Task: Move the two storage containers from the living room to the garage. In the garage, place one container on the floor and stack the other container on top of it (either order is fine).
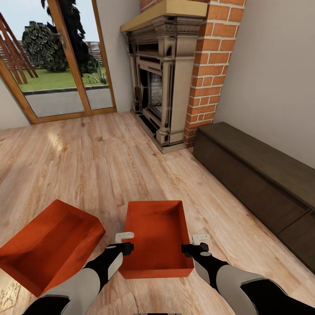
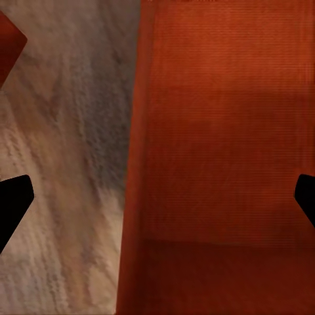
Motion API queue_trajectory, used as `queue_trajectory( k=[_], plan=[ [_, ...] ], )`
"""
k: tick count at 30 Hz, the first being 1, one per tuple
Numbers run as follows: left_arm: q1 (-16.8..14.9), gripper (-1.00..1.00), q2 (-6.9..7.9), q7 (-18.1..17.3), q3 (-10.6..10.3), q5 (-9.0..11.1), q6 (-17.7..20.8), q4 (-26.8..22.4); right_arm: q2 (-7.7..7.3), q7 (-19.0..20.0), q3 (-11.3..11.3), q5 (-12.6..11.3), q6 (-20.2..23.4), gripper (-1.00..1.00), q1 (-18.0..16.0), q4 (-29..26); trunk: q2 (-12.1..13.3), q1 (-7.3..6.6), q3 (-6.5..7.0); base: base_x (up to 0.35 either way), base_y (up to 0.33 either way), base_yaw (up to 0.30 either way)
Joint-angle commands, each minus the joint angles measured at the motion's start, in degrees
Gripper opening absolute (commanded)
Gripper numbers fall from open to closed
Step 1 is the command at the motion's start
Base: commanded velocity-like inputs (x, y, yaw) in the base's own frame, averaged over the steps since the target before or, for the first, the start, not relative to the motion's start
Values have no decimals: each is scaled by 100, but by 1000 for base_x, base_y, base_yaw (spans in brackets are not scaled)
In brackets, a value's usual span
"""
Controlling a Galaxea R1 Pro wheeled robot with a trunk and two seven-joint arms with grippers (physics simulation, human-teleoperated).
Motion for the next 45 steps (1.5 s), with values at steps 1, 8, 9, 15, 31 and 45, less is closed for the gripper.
queue_trajectory(
  k=[1, 8, 9, 15, 31, 45],
  plan=[
    [0, 100, 3, 27, -9, 49, 30, -13, 1, -20, 46, -31, -29, 100, -7, 17, -2, -1, -4, 0, 0, 0],
    [0, 100, 70, 86, -30, 41, 32, -15, -3, -20, 39, -31, -30, 100, -7, 17, -2, -1, -4, 0, 0, 0],
    [0, 100, 93, 89, -35, 37, 32, -16, -4, -20, 38, -31, -33, 100, -7, 17, -2, -1, -4, 0, 0, 0],
    [0, 100, 114, 92, -40, -158, 32, -12, -4, -17, 38, -31, -35, 100, -7, 17, -2, -1, -4, 0, 0, 0],
    [0, 100, 108, 92, -33, -510, 32, 15, -4, -16, 45, -33, -38, 100, -7, 17, -2, -1, -4, 0, 0, 0],
    [0, 100, 104, 92, -32, -520, 32, 18, -4, -19, 30, -39, -37, 100, -7, 17, -2, -1, -4, 0, 0, 0]
  ],
)
